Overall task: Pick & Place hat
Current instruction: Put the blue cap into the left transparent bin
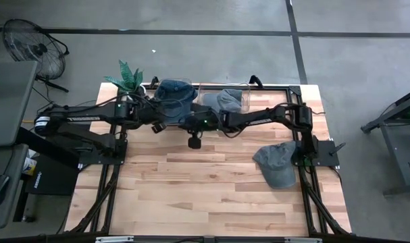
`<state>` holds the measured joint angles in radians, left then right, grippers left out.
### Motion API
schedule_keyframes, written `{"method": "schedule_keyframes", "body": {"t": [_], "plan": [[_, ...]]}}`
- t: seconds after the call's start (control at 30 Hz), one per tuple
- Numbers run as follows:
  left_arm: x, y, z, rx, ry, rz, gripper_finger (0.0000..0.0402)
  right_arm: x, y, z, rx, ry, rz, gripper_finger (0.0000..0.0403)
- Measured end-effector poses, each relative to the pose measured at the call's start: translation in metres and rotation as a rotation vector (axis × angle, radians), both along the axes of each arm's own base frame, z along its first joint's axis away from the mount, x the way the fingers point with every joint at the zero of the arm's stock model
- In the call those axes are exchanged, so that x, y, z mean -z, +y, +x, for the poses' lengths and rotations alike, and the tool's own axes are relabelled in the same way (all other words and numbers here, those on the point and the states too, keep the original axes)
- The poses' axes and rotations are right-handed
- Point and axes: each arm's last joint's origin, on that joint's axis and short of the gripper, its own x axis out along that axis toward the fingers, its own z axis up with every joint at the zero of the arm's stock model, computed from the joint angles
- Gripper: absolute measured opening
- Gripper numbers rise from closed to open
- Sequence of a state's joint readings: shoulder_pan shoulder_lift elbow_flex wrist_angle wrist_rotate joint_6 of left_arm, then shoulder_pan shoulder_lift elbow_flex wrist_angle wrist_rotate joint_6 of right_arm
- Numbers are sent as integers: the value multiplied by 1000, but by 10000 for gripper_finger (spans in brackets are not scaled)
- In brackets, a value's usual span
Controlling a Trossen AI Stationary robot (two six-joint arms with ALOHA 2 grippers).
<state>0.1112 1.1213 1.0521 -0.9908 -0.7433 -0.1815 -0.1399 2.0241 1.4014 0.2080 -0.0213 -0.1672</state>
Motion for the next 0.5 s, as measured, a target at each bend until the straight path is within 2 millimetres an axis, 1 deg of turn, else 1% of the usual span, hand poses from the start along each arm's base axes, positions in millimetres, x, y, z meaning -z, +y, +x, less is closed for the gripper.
{"method": "schedule_keyframes", "body": {"t": [0.17,0.27,0.37,0.5], "plan": [[16,-1,-10,-7,-7,-2,217,-22,-16,4,72,55,-62,0],[18,-1,-13,-10,-34,-1,217,-30,-32,2,122,89,-24,0],[16,-2,-19,-8,-54,-6,217,-29,-49,0,150,98,34,0],[10,-3,-26,9,-99,-16,217,-19,-65,-2,209,118,106,0]]}}
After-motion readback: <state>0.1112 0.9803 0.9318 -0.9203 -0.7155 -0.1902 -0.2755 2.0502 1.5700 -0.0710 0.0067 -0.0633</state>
